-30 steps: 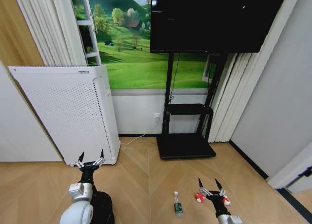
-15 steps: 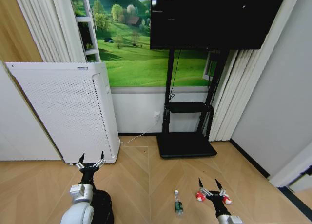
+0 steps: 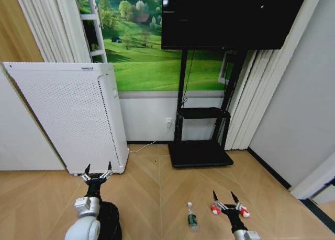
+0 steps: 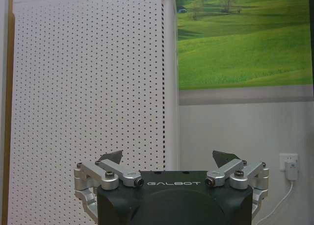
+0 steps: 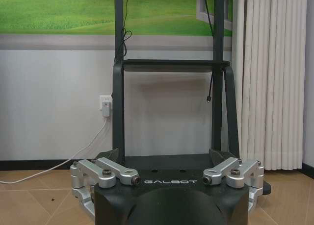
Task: Pick up the trash bin and place the garbage on the floor into it.
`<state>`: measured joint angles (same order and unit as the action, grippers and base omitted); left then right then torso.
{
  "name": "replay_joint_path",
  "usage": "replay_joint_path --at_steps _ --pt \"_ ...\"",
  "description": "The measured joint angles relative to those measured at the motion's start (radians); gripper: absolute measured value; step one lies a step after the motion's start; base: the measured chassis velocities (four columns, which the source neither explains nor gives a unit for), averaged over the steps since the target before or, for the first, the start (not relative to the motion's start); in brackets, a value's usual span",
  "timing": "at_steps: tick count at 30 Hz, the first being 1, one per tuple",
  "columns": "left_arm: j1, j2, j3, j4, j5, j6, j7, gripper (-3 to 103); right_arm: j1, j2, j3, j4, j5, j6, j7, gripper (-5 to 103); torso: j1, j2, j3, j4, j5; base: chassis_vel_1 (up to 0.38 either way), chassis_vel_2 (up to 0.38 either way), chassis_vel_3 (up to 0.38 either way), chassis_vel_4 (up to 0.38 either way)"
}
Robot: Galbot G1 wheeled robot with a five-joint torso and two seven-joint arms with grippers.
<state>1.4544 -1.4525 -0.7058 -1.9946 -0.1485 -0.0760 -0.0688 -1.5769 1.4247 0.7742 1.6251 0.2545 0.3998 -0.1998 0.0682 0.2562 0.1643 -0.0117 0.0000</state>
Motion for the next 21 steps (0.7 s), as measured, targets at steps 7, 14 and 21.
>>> replay_joint_path --at_steps 7,14,21 --pt "-0.001 0.0 0.0 0.0 0.0 0.0 0.0 100 0.001 0.0 -0.001 0.0 -0.001 0.0 -0.001 100 -0.008 -0.029 -0.021 0.0 0.0 0.0 0.0 0.0 0.0" --pt "-0.001 -0.001 0.0 0.0 0.0 0.0 0.0 100 0.002 -0.001 -0.001 -0.001 -0.001 0.0 -0.002 100 -0.014 -0.055 -0.042 0.0 0.0 0.0 0.0 0.0 0.0" --pt "0.0 -0.001 0.0 -0.003 0.0 0.0 0.0 100 0.002 -0.001 0.0 -0.002 0.0 -0.001 -0.002 100 -0.018 -0.073 -0.056 0.0 0.0 0.0 0.0 0.0 0.0"
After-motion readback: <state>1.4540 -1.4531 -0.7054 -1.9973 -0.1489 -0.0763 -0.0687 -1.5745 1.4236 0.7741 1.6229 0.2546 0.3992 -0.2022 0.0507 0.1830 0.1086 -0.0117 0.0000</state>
